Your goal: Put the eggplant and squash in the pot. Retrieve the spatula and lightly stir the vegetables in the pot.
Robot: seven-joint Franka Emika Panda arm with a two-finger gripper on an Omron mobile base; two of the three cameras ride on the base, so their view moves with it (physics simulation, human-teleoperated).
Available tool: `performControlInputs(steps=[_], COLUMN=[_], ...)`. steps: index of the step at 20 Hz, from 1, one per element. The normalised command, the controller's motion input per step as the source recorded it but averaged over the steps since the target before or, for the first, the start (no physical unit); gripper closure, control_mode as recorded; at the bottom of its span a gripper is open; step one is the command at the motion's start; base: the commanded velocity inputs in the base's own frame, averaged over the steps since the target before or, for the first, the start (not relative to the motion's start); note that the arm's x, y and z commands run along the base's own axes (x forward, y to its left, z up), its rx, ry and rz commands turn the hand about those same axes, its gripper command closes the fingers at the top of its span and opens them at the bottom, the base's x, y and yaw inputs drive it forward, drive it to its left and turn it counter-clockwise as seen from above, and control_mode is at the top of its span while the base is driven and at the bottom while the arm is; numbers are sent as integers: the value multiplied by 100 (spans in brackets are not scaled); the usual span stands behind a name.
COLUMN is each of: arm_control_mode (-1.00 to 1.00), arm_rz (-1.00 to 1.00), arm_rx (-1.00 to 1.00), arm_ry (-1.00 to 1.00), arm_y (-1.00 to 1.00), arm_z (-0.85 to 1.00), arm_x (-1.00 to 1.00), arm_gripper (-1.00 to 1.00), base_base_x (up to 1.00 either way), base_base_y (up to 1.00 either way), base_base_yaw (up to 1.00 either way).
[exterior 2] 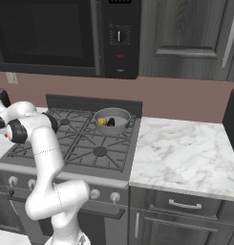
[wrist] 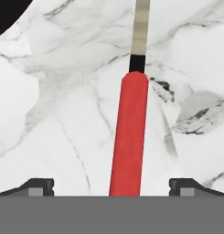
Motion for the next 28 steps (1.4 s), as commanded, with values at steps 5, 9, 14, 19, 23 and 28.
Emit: performControlInputs(steps=[5,9,14,19,23,28], arm_control_mode=[-100,-100,-100,-100,-100,-100], arm_rz=[-8,-6,-4,-2,0,0], arm_rx=[0,-1,-3,-1,0,0], arm_ry=[0,0,0,0,0,0], arm_y=[-3,-1,0,0,0,0], arm_z=[-1,0,0,0,0,0], arm_x=[2,15,27,8,0,0], arm_gripper=[-100,-100,-100,-100,-100,100], base_base_x=[0,0,0,0,0,0], base_base_y=[0,0,0,0,0,0], base_base_yaw=[0,0,0,0,0,0])
